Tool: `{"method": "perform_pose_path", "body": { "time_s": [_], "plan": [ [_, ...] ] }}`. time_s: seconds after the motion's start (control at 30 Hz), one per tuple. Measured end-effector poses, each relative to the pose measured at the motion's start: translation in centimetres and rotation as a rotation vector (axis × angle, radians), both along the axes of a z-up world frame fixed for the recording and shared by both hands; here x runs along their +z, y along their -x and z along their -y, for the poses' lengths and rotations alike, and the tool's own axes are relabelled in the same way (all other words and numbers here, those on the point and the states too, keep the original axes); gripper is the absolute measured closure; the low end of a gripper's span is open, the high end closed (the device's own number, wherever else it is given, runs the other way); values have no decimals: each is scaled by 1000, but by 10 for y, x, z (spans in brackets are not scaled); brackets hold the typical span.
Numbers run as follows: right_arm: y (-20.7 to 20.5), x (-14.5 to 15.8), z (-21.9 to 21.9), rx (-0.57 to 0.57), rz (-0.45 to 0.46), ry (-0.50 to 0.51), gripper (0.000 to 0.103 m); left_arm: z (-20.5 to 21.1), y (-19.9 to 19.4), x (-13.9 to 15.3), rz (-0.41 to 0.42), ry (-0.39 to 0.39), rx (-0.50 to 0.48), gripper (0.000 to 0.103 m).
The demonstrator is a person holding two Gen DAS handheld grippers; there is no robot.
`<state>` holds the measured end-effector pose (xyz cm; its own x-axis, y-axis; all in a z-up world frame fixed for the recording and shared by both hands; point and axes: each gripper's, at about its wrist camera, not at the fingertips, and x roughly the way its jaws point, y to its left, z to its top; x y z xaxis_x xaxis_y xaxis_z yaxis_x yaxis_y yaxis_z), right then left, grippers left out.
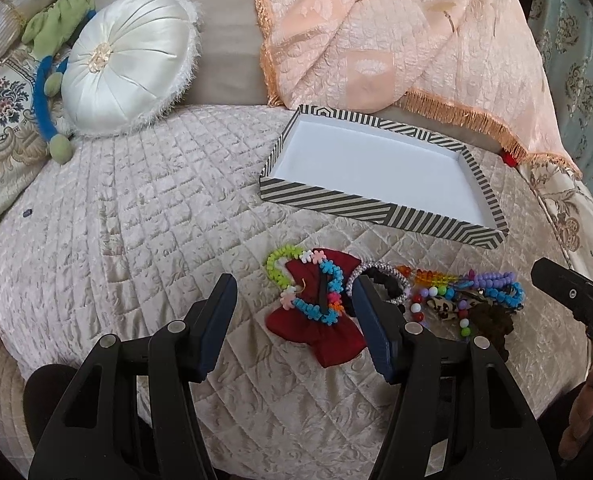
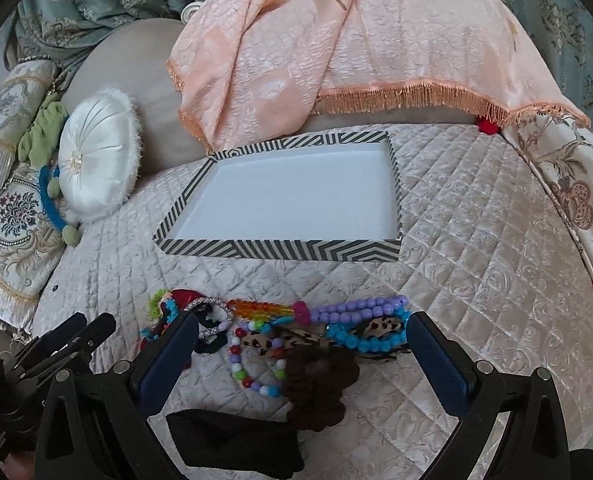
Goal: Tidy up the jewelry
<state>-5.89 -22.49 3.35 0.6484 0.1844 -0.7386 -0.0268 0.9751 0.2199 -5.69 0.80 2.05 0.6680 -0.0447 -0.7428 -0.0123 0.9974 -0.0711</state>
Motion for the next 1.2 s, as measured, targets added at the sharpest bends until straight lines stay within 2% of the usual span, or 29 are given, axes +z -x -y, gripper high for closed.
{"method": "perform_pose_path", "body": {
  "time_s": [0.67, 1.2],
  "plan": [
    [3, -14, -10, -34, -9, 102, 0, 5, -2, -8, -13, -2, -10, 43],
    [6, -16, -14, -33, -5, 135, 0, 8, 2, -13, -22, 0, -20, 43]
  ]
}}
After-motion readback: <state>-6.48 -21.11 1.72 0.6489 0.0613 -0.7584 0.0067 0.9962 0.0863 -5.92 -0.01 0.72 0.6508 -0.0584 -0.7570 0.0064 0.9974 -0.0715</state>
